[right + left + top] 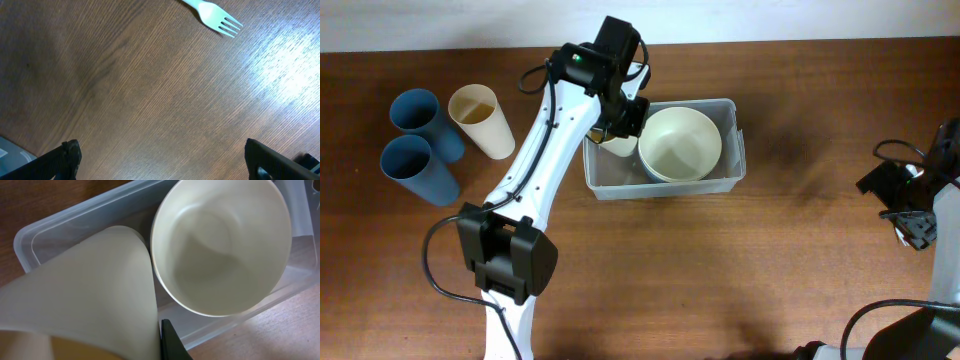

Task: Pack container
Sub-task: 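Lower the cream cup into the container's left end beside the bowls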

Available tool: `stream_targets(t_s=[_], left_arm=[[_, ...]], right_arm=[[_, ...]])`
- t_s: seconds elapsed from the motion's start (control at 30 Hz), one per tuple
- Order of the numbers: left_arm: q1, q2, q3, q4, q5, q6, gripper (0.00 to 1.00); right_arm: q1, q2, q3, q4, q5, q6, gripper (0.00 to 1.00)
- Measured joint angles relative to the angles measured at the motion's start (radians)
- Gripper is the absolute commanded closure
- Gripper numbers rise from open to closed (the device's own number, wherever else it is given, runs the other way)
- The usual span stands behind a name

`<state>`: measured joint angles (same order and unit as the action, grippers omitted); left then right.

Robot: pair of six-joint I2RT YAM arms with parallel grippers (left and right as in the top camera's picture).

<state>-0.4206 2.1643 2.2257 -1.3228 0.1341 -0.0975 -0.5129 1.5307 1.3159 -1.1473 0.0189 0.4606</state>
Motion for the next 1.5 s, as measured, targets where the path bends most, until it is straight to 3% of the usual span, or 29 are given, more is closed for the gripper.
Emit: stream_targets(t_s=[0.6, 1.5], left_arm=[[0.016, 0.000, 0.000, 0.007, -0.092, 0.000, 0.99], [0.019, 0.041, 0.000, -0.005, -0.017, 0.000, 0.98]], right_arm=[[0.000, 0.000, 0.000, 0.000, 0.000, 0.000, 0.01], [0.000, 0.000, 0.000, 0.000, 0.000, 0.000, 0.01]])
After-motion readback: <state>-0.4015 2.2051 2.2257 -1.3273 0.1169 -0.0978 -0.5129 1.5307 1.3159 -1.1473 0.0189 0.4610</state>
